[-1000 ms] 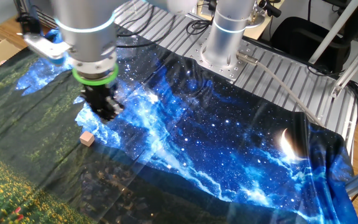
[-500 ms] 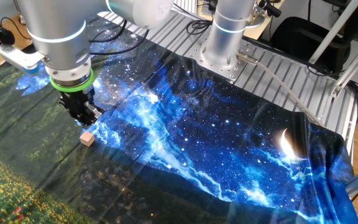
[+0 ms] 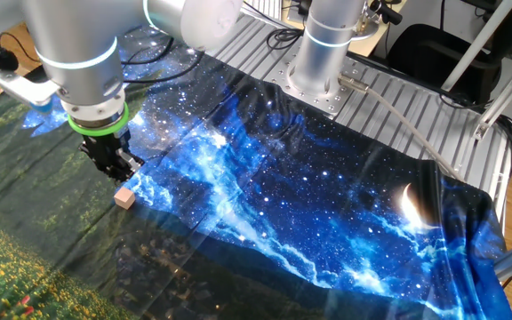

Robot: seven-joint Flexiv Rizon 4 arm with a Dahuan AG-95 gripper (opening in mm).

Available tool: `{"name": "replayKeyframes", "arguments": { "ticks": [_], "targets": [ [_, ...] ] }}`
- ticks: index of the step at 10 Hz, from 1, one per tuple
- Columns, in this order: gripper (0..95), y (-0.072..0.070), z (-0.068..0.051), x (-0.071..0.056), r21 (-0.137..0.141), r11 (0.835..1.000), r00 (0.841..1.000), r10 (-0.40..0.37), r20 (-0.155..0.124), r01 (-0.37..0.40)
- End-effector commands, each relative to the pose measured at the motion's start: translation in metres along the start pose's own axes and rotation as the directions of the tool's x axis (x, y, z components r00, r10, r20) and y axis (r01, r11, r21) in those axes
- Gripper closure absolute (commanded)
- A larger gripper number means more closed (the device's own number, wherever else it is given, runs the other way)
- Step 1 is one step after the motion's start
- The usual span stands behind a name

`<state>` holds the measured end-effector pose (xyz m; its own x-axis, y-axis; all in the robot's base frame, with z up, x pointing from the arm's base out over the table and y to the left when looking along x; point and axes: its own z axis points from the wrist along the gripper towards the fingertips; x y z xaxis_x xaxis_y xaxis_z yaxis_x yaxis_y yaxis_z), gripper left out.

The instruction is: Pick up the small block on the left and move it to the right

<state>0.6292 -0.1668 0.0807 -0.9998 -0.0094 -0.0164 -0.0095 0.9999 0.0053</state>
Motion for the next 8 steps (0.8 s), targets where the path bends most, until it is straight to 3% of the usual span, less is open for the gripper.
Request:
{"name": "replayKeyframes", "arguments": {
  "ticks": [1, 6, 7, 8],
  "targets": [
    [95.0, 0.001, 0.001, 0.001, 0.000, 1.000, 1.000, 0.002, -0.002, -0.002],
    [95.0, -0.001, 0.010, -0.001, 0.002, 1.000, 1.000, 0.009, 0.004, -0.009],
    [76.0, -0.001, 0.011, 0.000, 0.002, 1.000, 1.000, 0.008, 0.001, -0.008],
    [76.0, -0.001, 0.011, 0.000, 0.000, 1.000, 1.000, 0.009, 0.001, -0.009]
  ]
}}
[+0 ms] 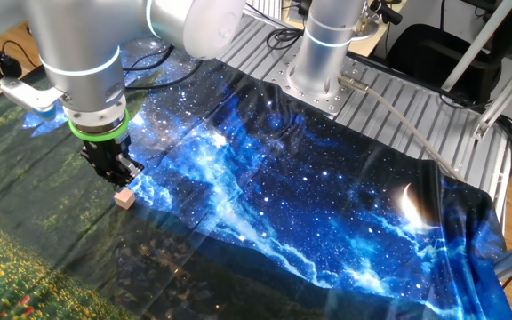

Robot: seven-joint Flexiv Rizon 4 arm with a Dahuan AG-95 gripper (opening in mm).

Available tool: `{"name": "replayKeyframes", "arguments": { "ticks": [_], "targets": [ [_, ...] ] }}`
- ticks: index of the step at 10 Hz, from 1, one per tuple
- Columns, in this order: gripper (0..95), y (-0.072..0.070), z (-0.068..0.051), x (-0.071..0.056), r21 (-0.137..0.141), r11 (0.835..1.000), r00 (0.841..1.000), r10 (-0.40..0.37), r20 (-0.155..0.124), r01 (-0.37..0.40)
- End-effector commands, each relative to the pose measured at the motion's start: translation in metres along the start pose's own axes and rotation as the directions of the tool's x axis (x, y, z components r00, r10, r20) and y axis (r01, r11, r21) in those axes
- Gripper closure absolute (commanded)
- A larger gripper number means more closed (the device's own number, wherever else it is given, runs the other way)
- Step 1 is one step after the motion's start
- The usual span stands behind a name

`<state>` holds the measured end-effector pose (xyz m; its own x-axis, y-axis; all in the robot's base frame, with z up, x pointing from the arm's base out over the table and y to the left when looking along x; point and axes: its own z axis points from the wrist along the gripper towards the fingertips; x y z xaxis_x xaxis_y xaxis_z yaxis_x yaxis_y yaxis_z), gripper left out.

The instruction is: Pick up the small block on the left and move it to the right

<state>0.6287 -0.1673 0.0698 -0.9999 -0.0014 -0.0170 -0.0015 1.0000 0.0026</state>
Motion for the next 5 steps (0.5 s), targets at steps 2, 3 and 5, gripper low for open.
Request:
{"name": "replayKeyframes", "arguments": {
  "ticks": [2, 3, 5],
  "targets": [
    [76.0, 0.0006, 0.0034, -0.0005, -0.005, 1.000, 1.000, 0.003, -0.002, -0.003],
    [76.0, 0.0010, 0.0058, -0.0001, -0.005, 1.000, 1.000, 0.002, -0.002, -0.002],
    [76.0, 0.0011, 0.0106, 0.0010, 0.012, 0.999, 0.999, -0.043, 0.007, 0.043]
  ]
}}
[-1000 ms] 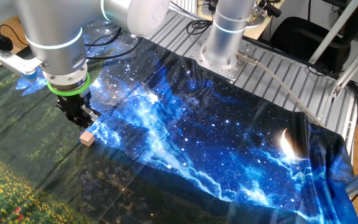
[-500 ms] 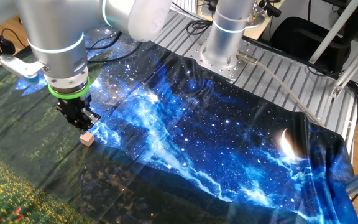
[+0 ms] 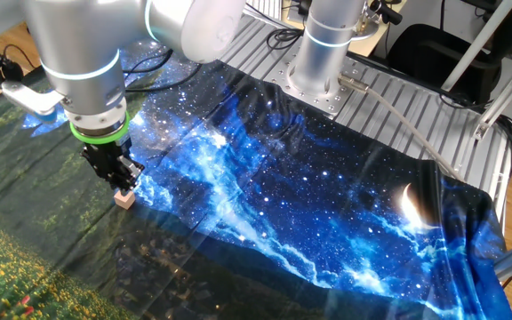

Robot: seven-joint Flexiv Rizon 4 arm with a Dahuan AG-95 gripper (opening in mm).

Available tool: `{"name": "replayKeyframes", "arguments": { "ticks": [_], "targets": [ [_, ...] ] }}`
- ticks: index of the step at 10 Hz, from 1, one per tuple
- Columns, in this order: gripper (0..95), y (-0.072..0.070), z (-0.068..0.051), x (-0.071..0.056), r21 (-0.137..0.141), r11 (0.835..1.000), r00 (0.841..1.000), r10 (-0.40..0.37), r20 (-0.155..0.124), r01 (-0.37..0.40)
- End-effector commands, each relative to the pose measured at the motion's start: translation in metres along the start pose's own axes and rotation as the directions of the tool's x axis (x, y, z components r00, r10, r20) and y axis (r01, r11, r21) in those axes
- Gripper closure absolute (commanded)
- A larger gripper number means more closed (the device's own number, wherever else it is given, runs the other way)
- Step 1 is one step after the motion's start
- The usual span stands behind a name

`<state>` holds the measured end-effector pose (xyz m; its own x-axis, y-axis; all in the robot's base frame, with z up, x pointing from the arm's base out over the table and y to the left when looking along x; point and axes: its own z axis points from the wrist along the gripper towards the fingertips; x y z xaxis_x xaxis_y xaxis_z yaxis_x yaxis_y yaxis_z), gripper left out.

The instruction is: Pick up the small block on the left and move it to the right

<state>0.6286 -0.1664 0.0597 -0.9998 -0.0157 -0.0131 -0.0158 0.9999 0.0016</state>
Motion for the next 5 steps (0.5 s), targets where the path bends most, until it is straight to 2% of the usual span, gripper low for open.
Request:
{"name": "replayKeyframes", "arguments": {
  "ticks": [1, 2, 5],
  "targets": [
    [76.0, 0.0001, 0.0011, 0.0006, 0.016, 0.999, 0.999, -0.048, 0.006, 0.048],
    [57.0, 0.0001, 0.0011, 0.0006, 0.014, 0.998, 0.998, -0.056, 0.005, 0.056],
    [57.0, 0.0004, 0.0039, 0.0004, -0.003, 0.998, 0.998, -0.062, -0.004, 0.062]
  ]
}}
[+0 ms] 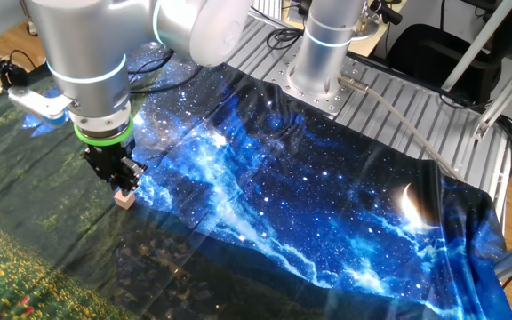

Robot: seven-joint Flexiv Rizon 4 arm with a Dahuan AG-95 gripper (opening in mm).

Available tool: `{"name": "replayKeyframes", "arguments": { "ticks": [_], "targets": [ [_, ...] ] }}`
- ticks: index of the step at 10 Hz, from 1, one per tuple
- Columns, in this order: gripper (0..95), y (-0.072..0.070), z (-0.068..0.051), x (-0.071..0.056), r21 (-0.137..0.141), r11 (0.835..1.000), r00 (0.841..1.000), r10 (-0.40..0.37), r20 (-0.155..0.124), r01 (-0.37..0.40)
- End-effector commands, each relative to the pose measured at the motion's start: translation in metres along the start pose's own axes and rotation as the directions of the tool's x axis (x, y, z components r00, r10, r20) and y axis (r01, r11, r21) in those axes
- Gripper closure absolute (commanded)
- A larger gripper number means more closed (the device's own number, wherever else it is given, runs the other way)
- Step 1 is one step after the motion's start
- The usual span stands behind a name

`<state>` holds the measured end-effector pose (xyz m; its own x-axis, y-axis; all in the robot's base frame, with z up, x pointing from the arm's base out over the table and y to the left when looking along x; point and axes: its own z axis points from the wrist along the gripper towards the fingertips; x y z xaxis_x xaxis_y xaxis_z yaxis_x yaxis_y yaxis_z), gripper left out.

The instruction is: Pick up the small block on the left and move it to the right

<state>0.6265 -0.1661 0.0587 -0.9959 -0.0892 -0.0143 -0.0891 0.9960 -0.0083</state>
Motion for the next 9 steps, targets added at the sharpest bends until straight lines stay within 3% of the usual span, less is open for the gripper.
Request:
{"name": "replayKeyframes", "arguments": {
  "ticks": [1, 6, 9],
  "targets": [
    [57.0, 0.000, 0.005, -0.002, -0.016, 1.000, 1.000, 0.021, -0.005, -0.021],
    [57.0, -0.002, 0.012, -0.003, -0.007, 0.999, 0.999, 0.051, -0.011, -0.051],
    [57.0, -0.002, 0.018, -0.003, -0.018, 0.998, 0.998, 0.063, -0.009, -0.063]
  ]
}}
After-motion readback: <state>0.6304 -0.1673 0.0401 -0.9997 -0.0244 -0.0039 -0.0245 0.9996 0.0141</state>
